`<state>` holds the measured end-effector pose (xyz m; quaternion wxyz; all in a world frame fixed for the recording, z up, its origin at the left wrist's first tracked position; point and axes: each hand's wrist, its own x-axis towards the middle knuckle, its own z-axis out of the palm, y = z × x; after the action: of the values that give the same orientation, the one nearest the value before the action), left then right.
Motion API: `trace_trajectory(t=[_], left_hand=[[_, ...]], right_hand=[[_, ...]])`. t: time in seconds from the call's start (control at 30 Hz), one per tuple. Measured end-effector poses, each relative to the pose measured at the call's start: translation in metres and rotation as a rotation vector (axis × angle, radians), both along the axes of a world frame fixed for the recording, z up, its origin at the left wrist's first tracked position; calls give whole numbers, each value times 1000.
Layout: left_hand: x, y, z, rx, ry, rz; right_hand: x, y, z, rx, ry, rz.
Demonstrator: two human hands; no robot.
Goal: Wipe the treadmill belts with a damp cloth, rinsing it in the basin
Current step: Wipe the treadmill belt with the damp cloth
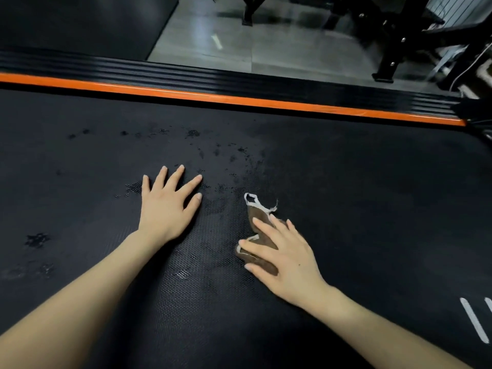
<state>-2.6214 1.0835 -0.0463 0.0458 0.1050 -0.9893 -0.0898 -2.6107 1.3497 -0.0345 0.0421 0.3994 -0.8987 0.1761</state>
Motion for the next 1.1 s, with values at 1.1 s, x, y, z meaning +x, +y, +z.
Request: trace_trajectory(t=[1.1], left_hand=[[-60,-26,-13,-93,-5,25]], right_hand=[[-234,-47,30,141,-245,-113]])
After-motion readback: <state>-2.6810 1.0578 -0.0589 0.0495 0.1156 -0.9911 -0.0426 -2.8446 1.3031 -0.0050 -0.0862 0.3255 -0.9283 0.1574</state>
